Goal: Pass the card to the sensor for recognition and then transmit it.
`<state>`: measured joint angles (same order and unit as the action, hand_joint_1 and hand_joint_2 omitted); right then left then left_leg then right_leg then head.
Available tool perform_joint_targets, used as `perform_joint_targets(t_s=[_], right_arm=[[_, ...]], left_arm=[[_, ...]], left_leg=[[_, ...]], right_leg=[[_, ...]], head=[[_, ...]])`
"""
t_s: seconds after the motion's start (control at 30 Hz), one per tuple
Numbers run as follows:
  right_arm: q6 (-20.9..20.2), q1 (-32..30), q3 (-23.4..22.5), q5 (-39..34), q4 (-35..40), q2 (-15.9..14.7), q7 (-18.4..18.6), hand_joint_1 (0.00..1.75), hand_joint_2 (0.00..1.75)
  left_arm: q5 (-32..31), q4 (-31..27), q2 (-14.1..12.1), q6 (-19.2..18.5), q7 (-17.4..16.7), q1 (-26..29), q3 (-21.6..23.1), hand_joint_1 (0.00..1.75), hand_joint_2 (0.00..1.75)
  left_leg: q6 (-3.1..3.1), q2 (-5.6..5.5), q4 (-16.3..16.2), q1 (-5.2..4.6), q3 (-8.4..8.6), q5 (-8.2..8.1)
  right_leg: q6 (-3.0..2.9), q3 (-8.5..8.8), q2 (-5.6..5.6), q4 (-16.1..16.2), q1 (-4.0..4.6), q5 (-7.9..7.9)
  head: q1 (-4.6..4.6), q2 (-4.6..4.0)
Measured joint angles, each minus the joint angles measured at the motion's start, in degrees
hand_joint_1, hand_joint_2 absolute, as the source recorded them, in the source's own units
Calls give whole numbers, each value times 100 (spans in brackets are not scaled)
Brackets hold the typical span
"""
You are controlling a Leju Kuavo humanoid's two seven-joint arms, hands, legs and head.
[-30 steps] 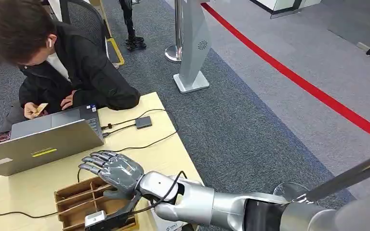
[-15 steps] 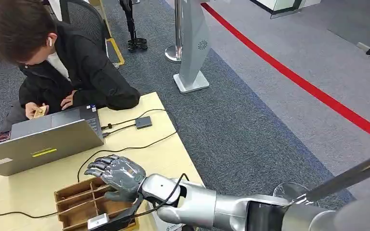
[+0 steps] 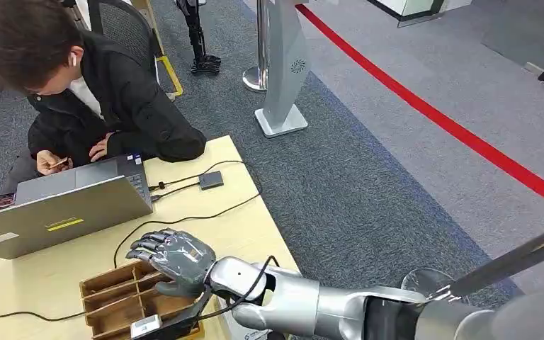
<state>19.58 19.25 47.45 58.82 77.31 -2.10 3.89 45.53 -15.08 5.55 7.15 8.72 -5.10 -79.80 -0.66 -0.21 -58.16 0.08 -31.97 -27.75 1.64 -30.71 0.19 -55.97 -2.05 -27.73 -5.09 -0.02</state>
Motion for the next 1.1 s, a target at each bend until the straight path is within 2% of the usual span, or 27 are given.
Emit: perform_joint_targets(t_s=[0.13,0.33,0.57,0.67,0.8,1.1], right_arm=[[0,-5,0,0,13,-2,0,68,175],[-2,-7,0,0,4,-2,0,75,175],[-9,-6,0,-11,-87,-2,0,77,175],[-13,-6,0,-11,-105,-2,0,70,175],[-13,-6,0,-11,-127,-2,0,70,175],[-22,-6,0,-13,-177,-2,0,77,175]], left_arm=[[0,0,0,0,0,0,0,0,0],[0,0,0,0,0,0,0,0,0],[0,0,2,0,0,0,-2,0,0],[0,0,0,0,0,0,-2,0,0],[0,0,0,0,0,0,0,0,0],[0,0,0,0,0,0,0,0,0]], left_leg=[[0,0,0,0,0,0],[0,0,0,0,0,0],[0,0,0,0,-1,0],[0,0,0,0,-1,0],[0,0,0,0,-1,0],[0,0,0,0,-1,0]], right_leg=[[0,0,0,0,0,0],[0,0,0,0,0,0],[0,0,0,0,0,0],[0,0,0,0,0,0],[0,0,0,0,0,0],[0,0,0,0,0,0]], head=[[2,0],[2,0],[0,0],[2,0],[0,0],[0,0]])
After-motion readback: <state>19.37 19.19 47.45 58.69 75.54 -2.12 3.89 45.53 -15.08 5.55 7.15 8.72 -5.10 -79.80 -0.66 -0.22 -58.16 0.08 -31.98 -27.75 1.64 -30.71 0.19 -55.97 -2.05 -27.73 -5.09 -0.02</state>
